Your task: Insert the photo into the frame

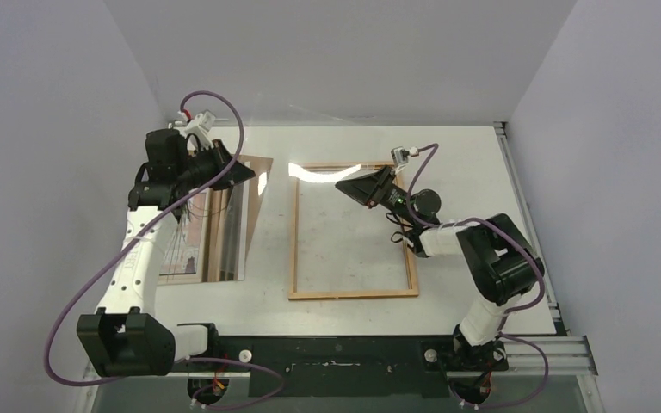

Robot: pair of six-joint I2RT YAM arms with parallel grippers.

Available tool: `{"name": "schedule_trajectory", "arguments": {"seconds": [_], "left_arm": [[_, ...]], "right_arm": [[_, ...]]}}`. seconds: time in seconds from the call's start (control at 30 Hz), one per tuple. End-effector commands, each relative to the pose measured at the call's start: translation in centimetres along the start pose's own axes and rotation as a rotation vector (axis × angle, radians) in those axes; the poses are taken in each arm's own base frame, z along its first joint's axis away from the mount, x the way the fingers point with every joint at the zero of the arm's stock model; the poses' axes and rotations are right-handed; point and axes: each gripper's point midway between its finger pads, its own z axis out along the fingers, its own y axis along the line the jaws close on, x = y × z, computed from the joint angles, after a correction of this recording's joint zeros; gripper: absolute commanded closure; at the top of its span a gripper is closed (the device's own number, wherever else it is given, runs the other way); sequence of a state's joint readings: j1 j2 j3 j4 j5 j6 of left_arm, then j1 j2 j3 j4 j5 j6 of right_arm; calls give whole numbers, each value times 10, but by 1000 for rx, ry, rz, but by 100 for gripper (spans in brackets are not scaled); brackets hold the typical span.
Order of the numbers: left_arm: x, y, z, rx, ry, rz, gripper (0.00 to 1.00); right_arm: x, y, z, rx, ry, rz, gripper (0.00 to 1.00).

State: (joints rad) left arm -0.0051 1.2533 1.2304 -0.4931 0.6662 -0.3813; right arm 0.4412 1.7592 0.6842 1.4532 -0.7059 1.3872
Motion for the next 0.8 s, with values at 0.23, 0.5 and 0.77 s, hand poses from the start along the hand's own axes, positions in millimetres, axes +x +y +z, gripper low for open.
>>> {"name": "schedule_trajectory", "arguments": {"seconds": [0.23, 0.5, 0.77], "left_arm": [[-11, 23, -1, -75, -123, -48, 100], [-9, 32, -2, -94, -154, -125, 100], [-2, 46, 6, -104, -161, -263, 100]], "right_arm": [[-2, 26, -4, 94, 2, -183, 48], [9, 14, -8, 106, 9, -111, 48], [17, -3, -10, 172, 41, -61, 58]]}}
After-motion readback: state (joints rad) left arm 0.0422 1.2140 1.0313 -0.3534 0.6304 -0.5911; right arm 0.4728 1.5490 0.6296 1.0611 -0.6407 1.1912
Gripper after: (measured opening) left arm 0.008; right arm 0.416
